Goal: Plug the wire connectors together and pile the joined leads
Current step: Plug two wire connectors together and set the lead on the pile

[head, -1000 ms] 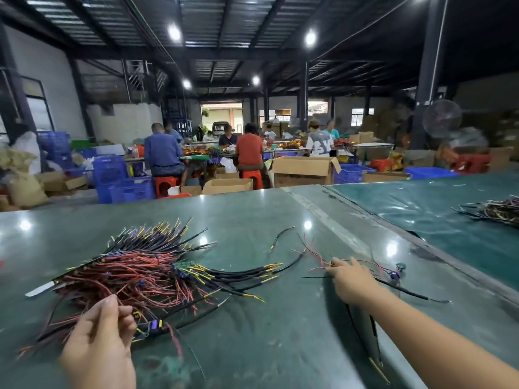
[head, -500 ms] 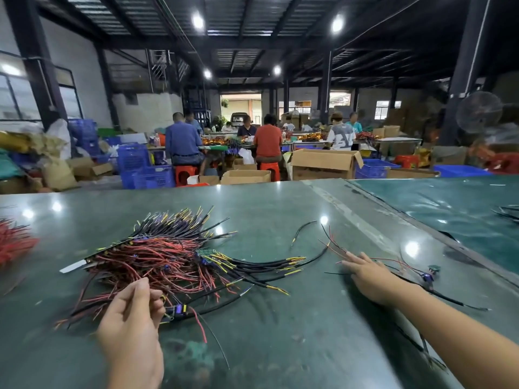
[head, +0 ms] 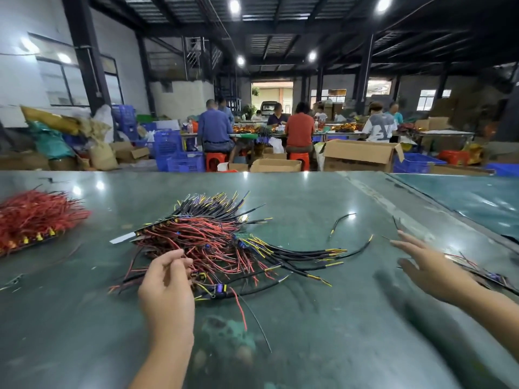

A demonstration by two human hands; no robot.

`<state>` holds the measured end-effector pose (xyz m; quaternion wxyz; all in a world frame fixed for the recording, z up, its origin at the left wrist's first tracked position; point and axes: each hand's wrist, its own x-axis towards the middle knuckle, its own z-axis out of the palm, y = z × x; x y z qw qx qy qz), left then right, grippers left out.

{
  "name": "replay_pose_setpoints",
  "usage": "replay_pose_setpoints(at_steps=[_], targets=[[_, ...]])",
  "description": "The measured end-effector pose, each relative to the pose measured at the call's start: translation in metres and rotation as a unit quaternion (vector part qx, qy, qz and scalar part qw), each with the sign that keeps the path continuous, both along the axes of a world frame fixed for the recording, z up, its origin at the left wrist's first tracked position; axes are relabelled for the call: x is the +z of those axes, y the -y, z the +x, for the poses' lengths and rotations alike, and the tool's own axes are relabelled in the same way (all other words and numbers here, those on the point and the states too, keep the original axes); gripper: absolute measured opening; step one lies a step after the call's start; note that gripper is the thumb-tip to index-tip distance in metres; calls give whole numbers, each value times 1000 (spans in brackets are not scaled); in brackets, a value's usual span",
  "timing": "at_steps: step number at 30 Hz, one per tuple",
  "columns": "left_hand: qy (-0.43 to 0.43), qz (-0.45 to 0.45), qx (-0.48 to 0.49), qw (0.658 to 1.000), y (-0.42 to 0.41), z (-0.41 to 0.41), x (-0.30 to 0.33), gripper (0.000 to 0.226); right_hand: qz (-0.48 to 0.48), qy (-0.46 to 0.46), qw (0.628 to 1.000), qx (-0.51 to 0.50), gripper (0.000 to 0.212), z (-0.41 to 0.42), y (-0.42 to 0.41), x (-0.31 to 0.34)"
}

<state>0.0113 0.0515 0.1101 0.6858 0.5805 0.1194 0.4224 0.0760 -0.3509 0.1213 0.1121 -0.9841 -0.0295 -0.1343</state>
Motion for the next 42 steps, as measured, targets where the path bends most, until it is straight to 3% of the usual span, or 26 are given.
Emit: replay_pose_setpoints(at_steps=[2, 5, 7, 9, 13, 18, 20, 22, 24, 27, 32, 35, 40, 42], targets=[[-84, 167, 0, 982, -3, 1, -8, 41, 146, 48, 988, 26, 37, -12, -51, -2], [-214, 385, -19, 897, -1, 2, -22, 41, 379, 53, 924, 10, 35, -44, -120, -22], [-294, 490, -26, 820, 2, 3, -30, 41, 469, 44, 882, 8, 37, -67, -154, -37], [-336, 528, -17, 780, 4, 3, -33, 35, 492, 49, 869, 30, 40, -83, -173, -46], [-324, 514, 43, 793, 5, 2, -26, 14, 426, 101, 895, 83, 44, -92, -178, -44], [-225, 479, 73, 845, 20, -5, -12, 15, 394, 100, 905, 128, 42, -92, -175, -46], [-147, 474, 34, 868, 32, -11, -6, 17, 390, 108, 898, 171, 43, -92, -176, -45], [-50, 462, -75, 882, 44, -18, -1, 18, 404, 103, 884, 211, 50, -93, -178, -43], [2, 439, -207, 874, 51, -27, 1, 22, 411, 103, 871, 248, 55, -94, -180, -43], [5, 471, -252, 846, 55, -33, 0, 22, 396, 138, 863, 282, 45, -96, -180, -41], [-3, 483, -256, 837, 60, -38, 0, 22, 492, 114, 825, 253, 13, -97, -179, -38], [14, 482, -273, 833, 63, -41, 0, 24, 545, 84, 805, 218, 19, -95, -180, -37], [80, 498, -232, 832, 72, -46, 4, 26, 671, 51, 711, 203, 20, -97, -181, -25], [64, 469, -250, 845, 76, -49, 6, 24, 685, 58, 695, 212, 21, -99, -182, -21]])
